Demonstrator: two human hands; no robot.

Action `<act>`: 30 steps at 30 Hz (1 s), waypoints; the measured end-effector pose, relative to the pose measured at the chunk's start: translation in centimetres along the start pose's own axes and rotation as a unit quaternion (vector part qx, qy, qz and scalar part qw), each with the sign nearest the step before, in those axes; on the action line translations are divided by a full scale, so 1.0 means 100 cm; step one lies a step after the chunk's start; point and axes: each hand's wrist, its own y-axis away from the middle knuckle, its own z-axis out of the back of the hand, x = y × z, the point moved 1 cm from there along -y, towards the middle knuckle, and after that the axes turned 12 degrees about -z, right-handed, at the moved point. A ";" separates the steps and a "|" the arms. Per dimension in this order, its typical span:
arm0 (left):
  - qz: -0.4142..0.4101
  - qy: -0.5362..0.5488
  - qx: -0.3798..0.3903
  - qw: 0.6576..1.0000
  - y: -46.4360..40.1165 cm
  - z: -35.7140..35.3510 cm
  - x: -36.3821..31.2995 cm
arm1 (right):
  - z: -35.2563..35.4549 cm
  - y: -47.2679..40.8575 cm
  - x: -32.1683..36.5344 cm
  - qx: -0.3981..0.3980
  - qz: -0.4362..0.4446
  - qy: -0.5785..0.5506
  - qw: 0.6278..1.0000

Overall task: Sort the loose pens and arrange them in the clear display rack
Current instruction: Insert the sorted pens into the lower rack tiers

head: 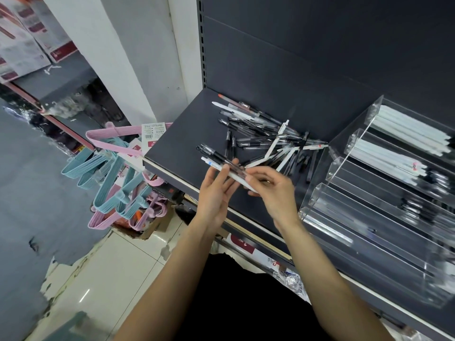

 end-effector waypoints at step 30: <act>0.008 -0.209 0.090 0.974 -0.017 -0.004 -0.008 | 0.047 -0.039 0.075 0.003 0.108 0.068 0.992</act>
